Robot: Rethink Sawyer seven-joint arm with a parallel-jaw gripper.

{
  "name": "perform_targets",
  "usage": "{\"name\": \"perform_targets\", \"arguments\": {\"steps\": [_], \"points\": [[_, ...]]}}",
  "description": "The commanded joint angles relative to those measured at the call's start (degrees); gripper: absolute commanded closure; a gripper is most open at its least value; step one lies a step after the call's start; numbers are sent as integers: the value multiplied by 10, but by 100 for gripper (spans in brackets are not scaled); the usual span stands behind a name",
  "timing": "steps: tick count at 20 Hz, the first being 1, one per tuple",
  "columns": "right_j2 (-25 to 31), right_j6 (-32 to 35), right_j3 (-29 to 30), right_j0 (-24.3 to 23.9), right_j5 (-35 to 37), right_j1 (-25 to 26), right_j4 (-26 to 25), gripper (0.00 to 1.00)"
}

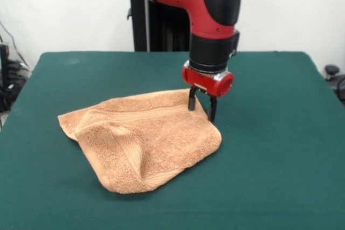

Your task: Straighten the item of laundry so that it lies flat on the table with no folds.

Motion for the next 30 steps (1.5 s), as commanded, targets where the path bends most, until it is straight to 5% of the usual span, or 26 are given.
{"name": "perform_targets", "arguments": {"steps": [1,5,10,15,22,30], "points": [[9,30,17,-13,55,43,-54,0],[-3,11,12,-39,74,26,-92,0],[-26,0,31,-41,185,-77,-130,0],[-25,0,20,-59,248,-119,-162,0],[-12,-7,-23,-97,266,-105,-199,0],[-21,-51,-137,-161,229,-21,-287,0]]}}
